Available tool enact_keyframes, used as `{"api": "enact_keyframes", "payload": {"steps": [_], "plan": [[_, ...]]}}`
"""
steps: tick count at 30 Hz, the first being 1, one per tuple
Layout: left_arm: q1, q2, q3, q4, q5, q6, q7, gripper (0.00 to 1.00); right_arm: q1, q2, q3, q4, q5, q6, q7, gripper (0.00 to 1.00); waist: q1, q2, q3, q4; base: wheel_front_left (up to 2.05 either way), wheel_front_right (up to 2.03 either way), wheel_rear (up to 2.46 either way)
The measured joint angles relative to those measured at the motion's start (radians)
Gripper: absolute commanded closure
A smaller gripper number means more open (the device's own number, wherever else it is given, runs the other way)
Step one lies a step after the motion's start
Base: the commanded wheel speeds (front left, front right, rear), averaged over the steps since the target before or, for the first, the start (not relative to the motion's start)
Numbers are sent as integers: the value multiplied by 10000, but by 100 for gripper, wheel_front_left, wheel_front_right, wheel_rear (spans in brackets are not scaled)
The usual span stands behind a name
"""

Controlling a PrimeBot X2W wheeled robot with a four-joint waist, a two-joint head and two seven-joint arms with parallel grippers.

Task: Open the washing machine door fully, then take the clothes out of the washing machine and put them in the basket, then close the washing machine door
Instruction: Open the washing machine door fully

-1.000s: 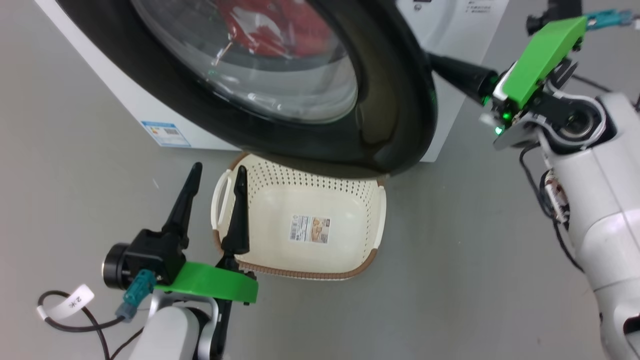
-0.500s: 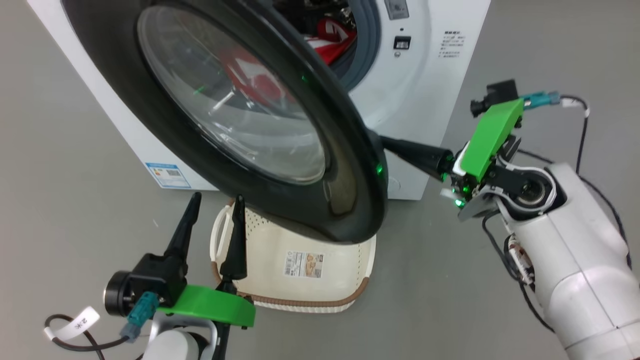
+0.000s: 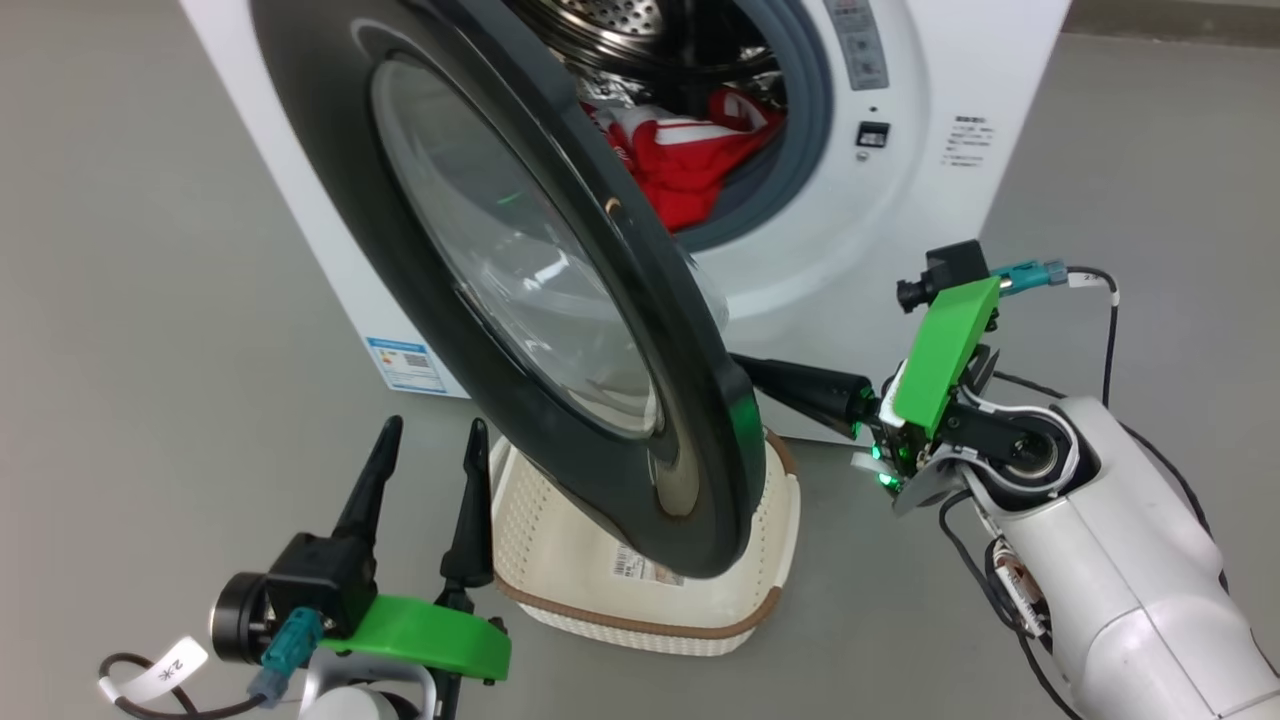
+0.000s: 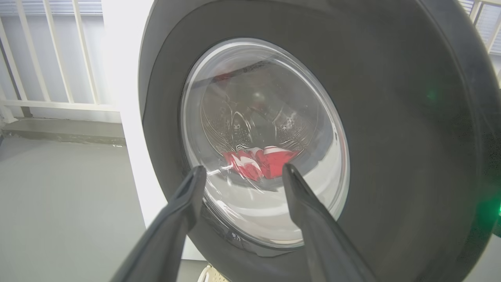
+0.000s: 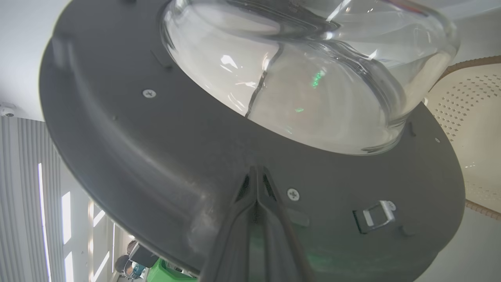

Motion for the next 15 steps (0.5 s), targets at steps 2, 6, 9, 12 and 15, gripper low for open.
{"api": "enact_keyframes", "payload": {"steps": [2,6,9,12,15], "plan": [[4,17,-10,-12,-2,4,15,0,116,0,81,-111,58,0,2,100,-1,0,-59,161,0,0,0],[142,38,-31,-81,-6,25,29,0,248,8,316,-251,199,0,31,100,0,0,-166,494,0,0,0],[228,92,-42,-88,-15,84,71,0,371,13,462,-345,276,0,42,100,0,0,-246,734,0,0,0],[229,107,-52,-121,-15,86,105,0,506,17,665,-447,449,0,42,100,-1,0,-336,953,0,0,0],[238,111,-67,-148,-38,94,121,0,599,19,846,-506,629,0,42,100,0,0,-424,1155,0,0,0]]}}
